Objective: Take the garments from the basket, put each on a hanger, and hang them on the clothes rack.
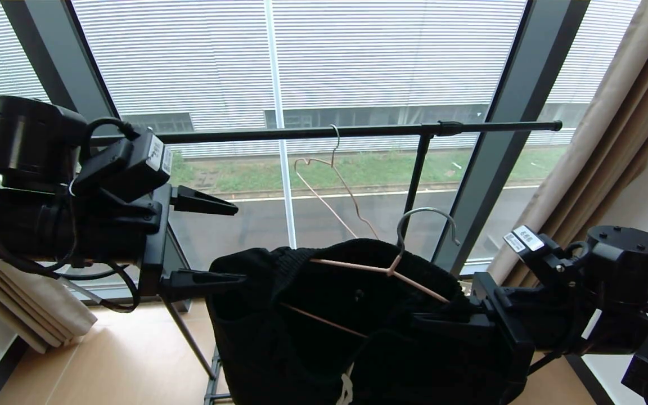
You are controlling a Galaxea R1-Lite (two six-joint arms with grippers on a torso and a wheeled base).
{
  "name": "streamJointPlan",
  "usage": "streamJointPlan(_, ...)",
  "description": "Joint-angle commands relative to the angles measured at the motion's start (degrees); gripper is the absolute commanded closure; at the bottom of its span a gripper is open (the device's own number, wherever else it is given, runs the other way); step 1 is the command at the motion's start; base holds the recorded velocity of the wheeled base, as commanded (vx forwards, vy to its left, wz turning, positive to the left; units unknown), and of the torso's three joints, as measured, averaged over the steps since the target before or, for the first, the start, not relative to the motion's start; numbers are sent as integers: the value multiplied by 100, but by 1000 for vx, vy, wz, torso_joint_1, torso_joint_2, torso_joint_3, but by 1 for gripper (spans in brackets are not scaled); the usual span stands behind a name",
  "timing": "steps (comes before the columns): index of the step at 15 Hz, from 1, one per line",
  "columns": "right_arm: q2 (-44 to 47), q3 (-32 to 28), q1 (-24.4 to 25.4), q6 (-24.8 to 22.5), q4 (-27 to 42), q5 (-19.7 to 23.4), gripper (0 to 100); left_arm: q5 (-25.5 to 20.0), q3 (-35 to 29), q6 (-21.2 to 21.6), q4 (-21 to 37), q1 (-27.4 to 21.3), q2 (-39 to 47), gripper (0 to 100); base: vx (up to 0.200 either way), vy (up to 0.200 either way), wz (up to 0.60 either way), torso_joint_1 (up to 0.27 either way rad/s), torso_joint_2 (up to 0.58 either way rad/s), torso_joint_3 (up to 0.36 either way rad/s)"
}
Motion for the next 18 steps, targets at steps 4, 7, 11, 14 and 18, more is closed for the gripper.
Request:
streamJointPlan(4,-11,50,3,0,-7,3,100,-180,-70,244,12,-286,490,0,0,0,0,0,0,0)
streamJointPlan(7,-29,85,11,0,-16,47,100,-180,-87,288,4,-480,675,0,0,0,0,0,0,0)
streamJointPlan(11,-117,138,11,0,-16,178,100,-180,-369,288,4,-550,921,0,0,0,0,0,0,0)
streamJointPlan(14,-161,156,29,-9,-16,302,100,-180,-465,279,4,-708,1088,0,0,0,0,0,0,0)
streamJointPlan(18,-152,200,38,-211,-7,442,100,-180,-676,253,4,-866,1299,0,0,0,0,0,0,0)
